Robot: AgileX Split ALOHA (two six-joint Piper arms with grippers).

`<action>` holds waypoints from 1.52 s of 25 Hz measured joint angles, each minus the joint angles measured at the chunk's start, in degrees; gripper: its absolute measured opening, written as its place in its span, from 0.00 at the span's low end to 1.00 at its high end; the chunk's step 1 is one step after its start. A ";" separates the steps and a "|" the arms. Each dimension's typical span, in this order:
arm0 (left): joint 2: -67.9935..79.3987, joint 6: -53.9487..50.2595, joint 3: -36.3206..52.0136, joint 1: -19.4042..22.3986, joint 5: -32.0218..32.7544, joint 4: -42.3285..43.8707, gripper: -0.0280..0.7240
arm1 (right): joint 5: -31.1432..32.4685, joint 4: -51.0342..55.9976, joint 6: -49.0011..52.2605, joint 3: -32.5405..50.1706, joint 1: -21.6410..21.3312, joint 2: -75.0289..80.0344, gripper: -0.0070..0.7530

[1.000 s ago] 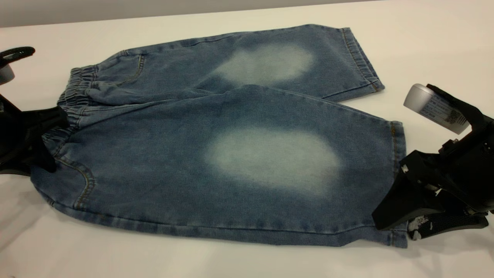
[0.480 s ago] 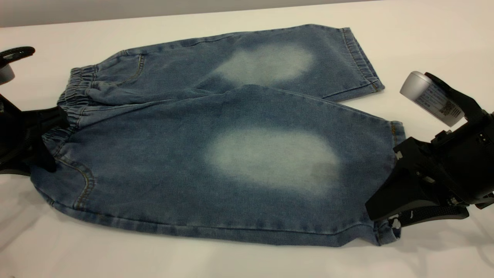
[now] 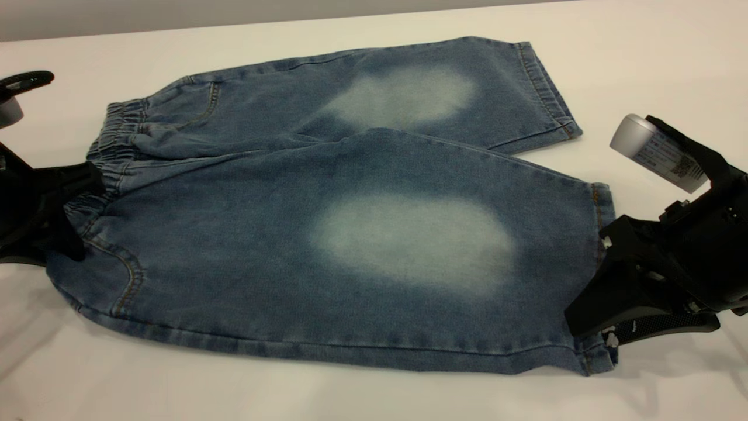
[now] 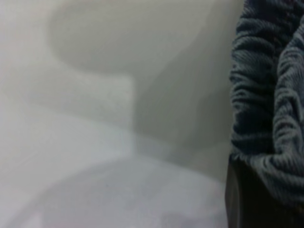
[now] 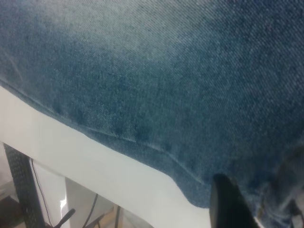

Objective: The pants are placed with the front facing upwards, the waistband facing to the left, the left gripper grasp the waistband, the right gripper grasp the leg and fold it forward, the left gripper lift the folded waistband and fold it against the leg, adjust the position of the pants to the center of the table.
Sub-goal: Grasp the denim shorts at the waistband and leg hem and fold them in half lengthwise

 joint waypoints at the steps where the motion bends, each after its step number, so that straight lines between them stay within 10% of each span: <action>1: 0.00 0.04 0.00 0.00 0.00 0.00 0.24 | 0.00 0.00 0.00 0.00 0.00 0.00 0.33; 25: 0.00 0.27 0.00 0.00 -0.14 0.00 0.24 | -1.86 0.03 0.19 0.00 0.00 0.00 0.30; 38: 0.00 0.29 0.00 0.00 -0.32 0.00 0.24 | -2.00 -0.19 0.06 0.00 0.00 0.00 0.02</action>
